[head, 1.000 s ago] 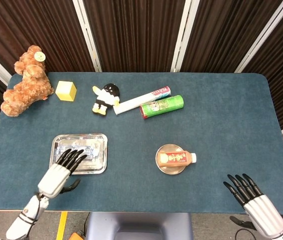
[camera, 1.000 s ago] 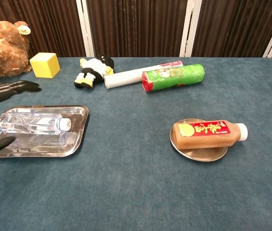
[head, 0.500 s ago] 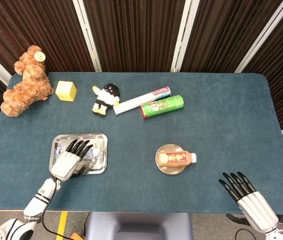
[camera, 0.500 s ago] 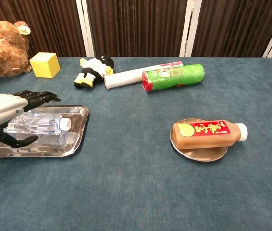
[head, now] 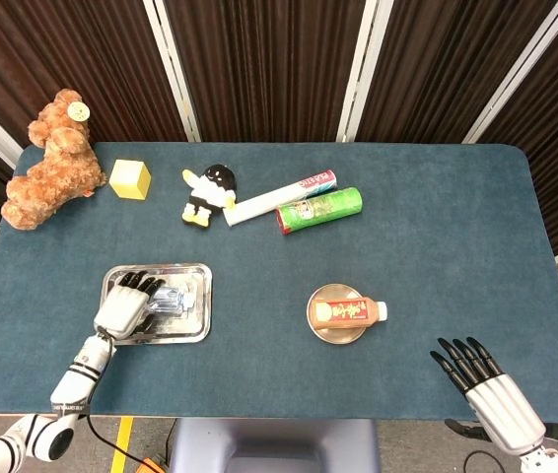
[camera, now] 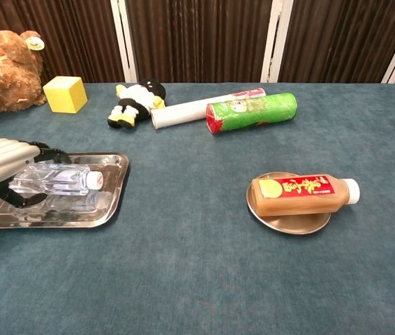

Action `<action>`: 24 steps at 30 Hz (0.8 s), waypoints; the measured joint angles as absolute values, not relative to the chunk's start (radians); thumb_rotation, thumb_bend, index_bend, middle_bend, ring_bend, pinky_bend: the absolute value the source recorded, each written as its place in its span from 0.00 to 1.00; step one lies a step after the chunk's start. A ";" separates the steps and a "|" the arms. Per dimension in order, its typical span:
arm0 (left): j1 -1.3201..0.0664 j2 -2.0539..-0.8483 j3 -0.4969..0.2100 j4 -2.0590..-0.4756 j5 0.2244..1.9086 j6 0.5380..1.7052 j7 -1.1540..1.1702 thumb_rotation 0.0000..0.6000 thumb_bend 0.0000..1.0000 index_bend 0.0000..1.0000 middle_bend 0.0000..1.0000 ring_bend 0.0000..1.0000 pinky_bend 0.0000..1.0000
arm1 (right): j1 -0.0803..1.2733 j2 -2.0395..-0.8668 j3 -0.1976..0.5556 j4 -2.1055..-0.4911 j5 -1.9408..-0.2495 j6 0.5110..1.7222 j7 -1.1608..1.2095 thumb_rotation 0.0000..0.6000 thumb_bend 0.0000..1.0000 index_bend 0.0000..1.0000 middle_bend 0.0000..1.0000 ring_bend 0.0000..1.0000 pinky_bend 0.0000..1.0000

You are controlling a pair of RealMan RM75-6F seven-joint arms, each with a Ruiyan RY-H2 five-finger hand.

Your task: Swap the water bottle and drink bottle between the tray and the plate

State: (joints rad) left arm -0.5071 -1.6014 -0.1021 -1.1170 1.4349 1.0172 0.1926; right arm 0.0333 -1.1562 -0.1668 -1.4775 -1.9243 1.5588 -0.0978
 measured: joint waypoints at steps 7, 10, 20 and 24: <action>-0.520 -1.643 -0.108 -1.035 1.457 1.083 0.152 1.00 0.54 0.74 0.84 0.65 0.69 | 0.034 -1.155 -0.159 -1.486 -1.901 1.547 -0.109 1.00 0.11 0.00 0.00 0.00 0.00; -0.533 -1.660 -0.118 -1.018 1.476 1.123 0.120 1.00 0.56 0.77 0.87 0.69 0.74 | 0.035 -1.155 -0.158 -1.488 -1.895 1.541 -0.112 1.00 0.11 0.00 0.00 0.00 0.00; -0.682 -1.712 -0.192 -1.014 1.501 1.107 0.109 1.00 0.57 0.77 0.88 0.69 0.76 | 0.048 -1.155 -0.143 -1.492 -1.848 1.501 -0.109 1.00 0.11 0.00 0.00 0.00 0.00; -0.771 -1.780 -0.223 -0.956 1.492 1.048 0.125 1.00 0.56 0.77 0.88 0.69 0.76 | 0.063 -1.156 -0.135 -1.492 -1.815 1.458 -0.103 1.00 0.11 0.00 0.00 0.00 0.00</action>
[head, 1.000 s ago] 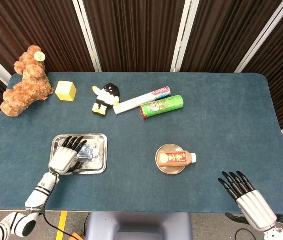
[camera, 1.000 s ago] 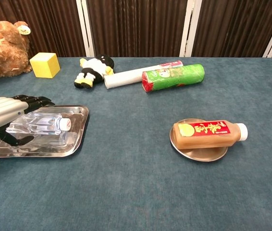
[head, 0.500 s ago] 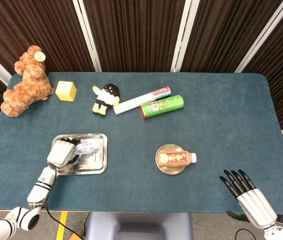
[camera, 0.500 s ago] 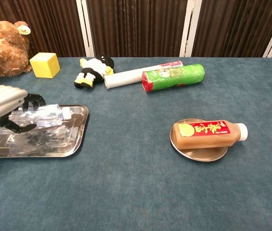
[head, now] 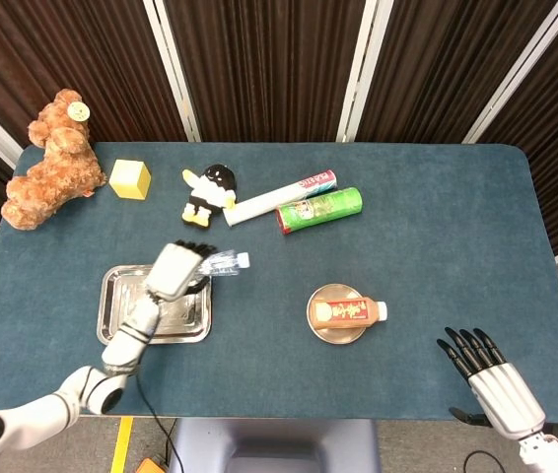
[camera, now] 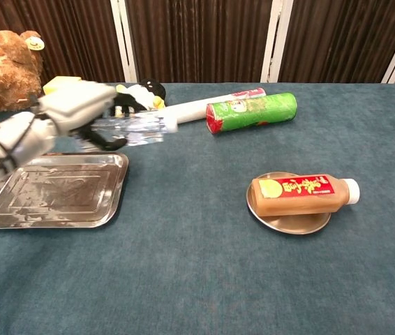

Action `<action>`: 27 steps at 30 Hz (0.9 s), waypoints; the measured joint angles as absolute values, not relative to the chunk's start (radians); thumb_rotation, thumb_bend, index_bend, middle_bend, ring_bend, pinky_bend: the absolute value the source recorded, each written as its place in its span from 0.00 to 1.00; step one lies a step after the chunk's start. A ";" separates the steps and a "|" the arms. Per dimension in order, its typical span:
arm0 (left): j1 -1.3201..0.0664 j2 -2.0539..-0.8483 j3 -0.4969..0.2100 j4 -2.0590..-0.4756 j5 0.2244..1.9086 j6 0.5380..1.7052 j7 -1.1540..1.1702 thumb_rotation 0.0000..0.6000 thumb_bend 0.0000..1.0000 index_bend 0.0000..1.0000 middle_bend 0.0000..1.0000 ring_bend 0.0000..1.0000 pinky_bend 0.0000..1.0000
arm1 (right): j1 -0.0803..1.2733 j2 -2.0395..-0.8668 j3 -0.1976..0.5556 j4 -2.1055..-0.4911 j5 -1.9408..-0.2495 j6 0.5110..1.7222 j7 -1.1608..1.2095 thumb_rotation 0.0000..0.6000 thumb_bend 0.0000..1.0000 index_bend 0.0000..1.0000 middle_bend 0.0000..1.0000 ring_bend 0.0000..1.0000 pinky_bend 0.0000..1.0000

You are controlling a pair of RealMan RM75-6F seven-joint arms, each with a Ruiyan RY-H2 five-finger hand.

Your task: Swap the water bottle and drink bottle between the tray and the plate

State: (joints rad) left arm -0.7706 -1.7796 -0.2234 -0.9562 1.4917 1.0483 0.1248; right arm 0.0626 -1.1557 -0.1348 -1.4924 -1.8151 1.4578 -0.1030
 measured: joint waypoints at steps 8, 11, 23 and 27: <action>-0.956 -1.994 -0.268 -0.689 1.473 0.949 0.095 1.00 0.56 0.77 0.88 0.69 0.75 | 0.101 -1.138 -0.108 -1.495 -1.726 1.378 -0.034 1.00 0.11 0.00 0.00 0.00 0.00; -1.020 -2.070 -0.273 -0.569 1.470 0.914 0.066 1.00 0.55 0.77 0.88 0.69 0.74 | 0.111 -1.130 -0.104 -1.495 -1.712 1.361 -0.011 1.00 0.11 0.00 0.00 0.00 0.00; -1.171 -2.260 -0.246 -0.243 1.466 0.805 -0.096 1.00 0.46 0.26 0.41 0.33 0.41 | 0.133 -1.121 -0.095 -1.488 -1.676 1.325 0.024 1.00 0.11 0.00 0.00 0.00 0.00; -1.171 -2.262 -0.241 -0.235 1.461 0.803 -0.107 1.00 0.44 0.04 0.24 0.14 0.28 | 0.134 -1.122 -0.095 -1.488 -1.669 1.319 0.019 1.00 0.11 0.00 0.00 0.00 0.00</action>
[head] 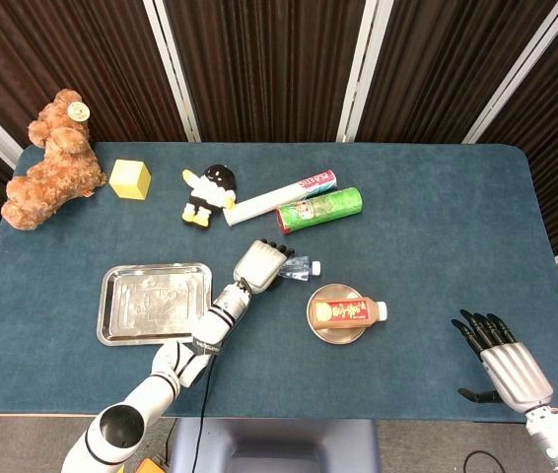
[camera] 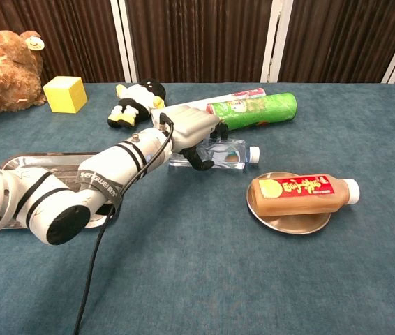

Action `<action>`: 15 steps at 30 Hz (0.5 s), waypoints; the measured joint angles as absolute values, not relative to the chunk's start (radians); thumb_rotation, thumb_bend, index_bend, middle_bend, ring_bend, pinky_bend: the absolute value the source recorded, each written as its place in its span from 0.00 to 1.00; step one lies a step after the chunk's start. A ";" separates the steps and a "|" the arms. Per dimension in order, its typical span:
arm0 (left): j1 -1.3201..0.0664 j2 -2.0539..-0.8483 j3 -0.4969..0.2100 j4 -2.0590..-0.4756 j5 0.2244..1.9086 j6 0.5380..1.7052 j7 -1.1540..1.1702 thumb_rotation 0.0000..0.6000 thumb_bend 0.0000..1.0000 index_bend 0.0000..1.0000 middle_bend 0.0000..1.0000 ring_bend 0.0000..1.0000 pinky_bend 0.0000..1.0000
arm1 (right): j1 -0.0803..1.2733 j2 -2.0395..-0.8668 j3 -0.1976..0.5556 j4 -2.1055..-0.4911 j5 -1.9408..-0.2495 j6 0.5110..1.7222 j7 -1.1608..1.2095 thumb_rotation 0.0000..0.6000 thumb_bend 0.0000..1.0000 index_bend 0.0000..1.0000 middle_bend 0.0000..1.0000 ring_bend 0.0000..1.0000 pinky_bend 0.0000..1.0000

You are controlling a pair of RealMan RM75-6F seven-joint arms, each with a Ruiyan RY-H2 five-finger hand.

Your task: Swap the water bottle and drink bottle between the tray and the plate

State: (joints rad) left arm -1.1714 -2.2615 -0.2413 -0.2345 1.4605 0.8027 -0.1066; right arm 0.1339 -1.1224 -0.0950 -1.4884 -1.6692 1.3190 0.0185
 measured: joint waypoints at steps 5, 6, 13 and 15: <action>-1.159 -2.235 -0.237 -0.253 1.445 0.809 -0.121 1.00 0.44 0.00 0.17 0.06 0.25 | 0.131 -1.126 -0.098 -1.501 -1.667 1.321 -0.009 1.00 0.11 0.00 0.00 0.00 0.00; -1.156 -2.230 -0.237 -0.260 1.443 0.814 -0.120 1.00 0.44 0.00 0.17 0.06 0.25 | 0.130 -1.126 -0.099 -1.503 -1.669 1.324 -0.012 1.00 0.11 0.00 0.00 0.00 0.00; -1.110 -2.164 -0.222 -0.367 1.442 0.875 -0.094 1.00 0.43 0.00 0.17 0.06 0.21 | 0.122 -1.132 -0.110 -1.511 -1.696 1.348 -0.031 1.00 0.11 0.00 0.00 0.00 0.00; -1.085 -2.127 -0.213 -0.431 1.445 0.900 -0.079 1.00 0.43 0.00 0.16 0.06 0.21 | 0.122 -1.139 -0.113 -1.511 -1.709 1.354 -0.033 1.00 0.11 0.00 0.00 0.00 0.00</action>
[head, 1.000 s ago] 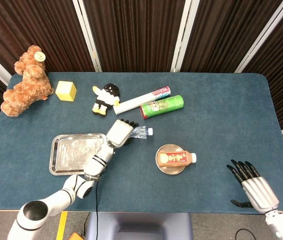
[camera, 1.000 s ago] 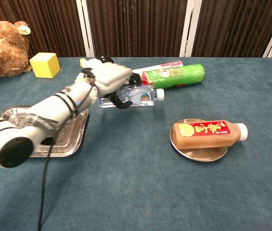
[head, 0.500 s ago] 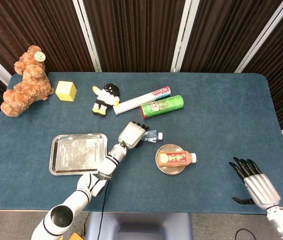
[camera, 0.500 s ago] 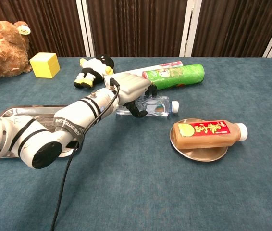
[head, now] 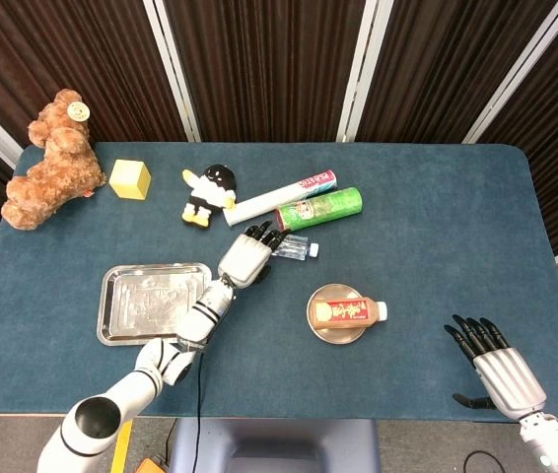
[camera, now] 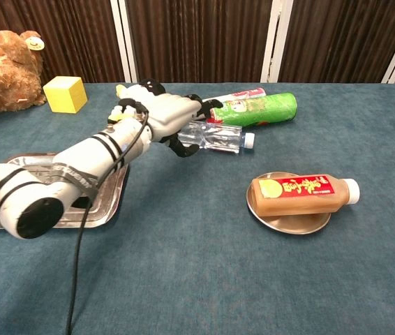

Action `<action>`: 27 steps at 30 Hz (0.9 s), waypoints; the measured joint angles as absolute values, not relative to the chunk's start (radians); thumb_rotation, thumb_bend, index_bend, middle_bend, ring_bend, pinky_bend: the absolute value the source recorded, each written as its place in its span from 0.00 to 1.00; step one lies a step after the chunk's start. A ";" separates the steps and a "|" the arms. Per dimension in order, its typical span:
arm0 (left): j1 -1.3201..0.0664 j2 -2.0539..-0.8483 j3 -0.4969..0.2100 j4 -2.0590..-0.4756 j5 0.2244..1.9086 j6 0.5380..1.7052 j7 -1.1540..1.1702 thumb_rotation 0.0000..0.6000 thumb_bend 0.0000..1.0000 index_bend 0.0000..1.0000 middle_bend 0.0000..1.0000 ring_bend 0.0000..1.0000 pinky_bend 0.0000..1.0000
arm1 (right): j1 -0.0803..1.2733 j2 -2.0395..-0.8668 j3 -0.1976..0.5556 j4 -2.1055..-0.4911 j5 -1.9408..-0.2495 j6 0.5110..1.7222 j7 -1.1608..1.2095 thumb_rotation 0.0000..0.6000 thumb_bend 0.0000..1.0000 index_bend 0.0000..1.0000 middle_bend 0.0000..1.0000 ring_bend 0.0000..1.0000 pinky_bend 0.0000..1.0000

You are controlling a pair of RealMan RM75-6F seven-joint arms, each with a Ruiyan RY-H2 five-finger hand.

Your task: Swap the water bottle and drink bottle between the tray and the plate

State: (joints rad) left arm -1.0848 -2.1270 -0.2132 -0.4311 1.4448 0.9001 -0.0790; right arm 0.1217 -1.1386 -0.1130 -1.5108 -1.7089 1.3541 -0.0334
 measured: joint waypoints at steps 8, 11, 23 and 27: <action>-0.895 -1.844 -0.120 -0.924 1.474 1.061 0.046 1.00 0.43 0.00 0.13 0.03 0.15 | 0.174 -1.187 -0.104 -1.547 -1.763 1.315 -0.092 1.00 0.11 0.00 0.00 0.00 0.00; -0.764 -1.679 -0.048 -1.147 1.489 1.170 0.104 1.00 0.43 0.00 0.13 0.03 0.12 | 0.213 -1.222 -0.072 -1.581 -1.755 1.269 -0.167 1.00 0.14 0.00 0.00 0.00 0.00; -0.341 -1.411 0.102 -1.264 1.503 1.548 0.096 1.00 0.43 0.00 0.13 0.02 0.10 | 0.422 -1.417 0.131 -1.650 -1.401 0.979 -0.556 1.00 0.25 0.11 0.09 0.00 0.01; -0.318 -1.395 0.083 -1.242 1.515 1.566 0.052 1.00 0.43 0.00 0.13 0.02 0.10 | 0.490 -1.486 0.174 -1.632 -1.258 0.926 -0.657 1.00 0.27 0.16 0.13 0.00 0.06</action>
State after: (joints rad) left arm -0.3185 -1.3946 0.0826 -1.2416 1.5155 1.5663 0.0518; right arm 0.4898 -1.4862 0.1738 -1.6323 -1.2580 0.9259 -0.6571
